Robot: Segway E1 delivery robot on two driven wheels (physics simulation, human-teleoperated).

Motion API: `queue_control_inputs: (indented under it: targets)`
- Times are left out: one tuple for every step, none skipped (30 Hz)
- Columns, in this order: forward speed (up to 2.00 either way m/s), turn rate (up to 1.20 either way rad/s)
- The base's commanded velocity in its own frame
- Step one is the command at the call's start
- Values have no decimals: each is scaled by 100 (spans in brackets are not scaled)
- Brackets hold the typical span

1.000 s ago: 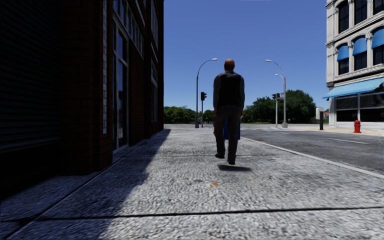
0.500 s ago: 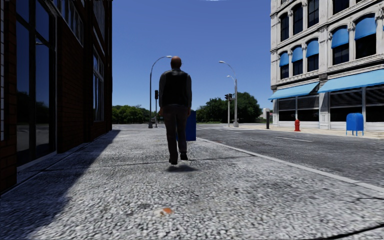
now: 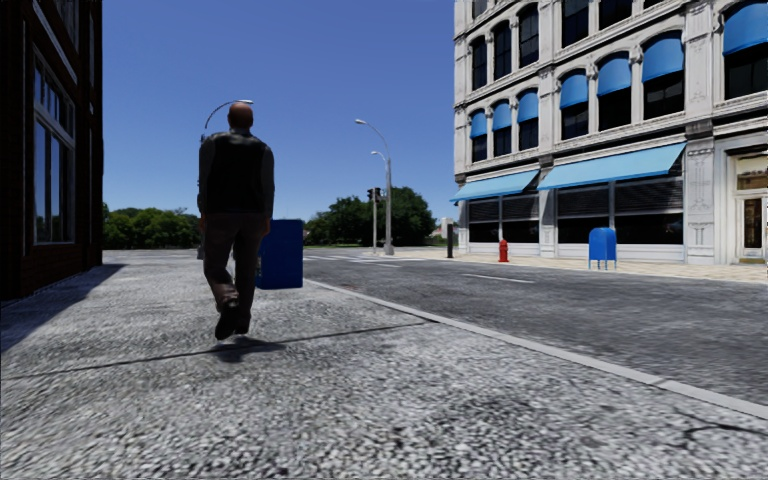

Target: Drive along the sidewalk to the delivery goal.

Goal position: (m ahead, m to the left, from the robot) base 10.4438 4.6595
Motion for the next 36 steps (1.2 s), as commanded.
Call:
queue_control_inputs:
  targets:
    - [135, 0]
    - [135, 0]
    - [135, 0]
    - [135, 0]
    - [135, 0]
    - [135, 0]
    - [135, 0]
    - [135, 0]
    - [135, 0]
    - [135, 0]
    - [136, 0]
    - [136, 0]
    - [137, 0]
    - [137, 0]
    - [137, 0]
    - [137, 3]
    - [137, 24]
    - [137, 39]
    - [137, 45]
    - [137, 45]
    - [137, 48]
    - [137, 50]
    - [137, 53]
    - [137, 53]
    - [137, 54]
    - [137, 55]
    - [137, 55]
    - [137, 55]
    - [137, 55]
    - [137, 55]
    - [137, 55]
    - [137, 55]
    - [137, 55]
    - [137, 55]
    - [137, 55]
    - [137, 56]
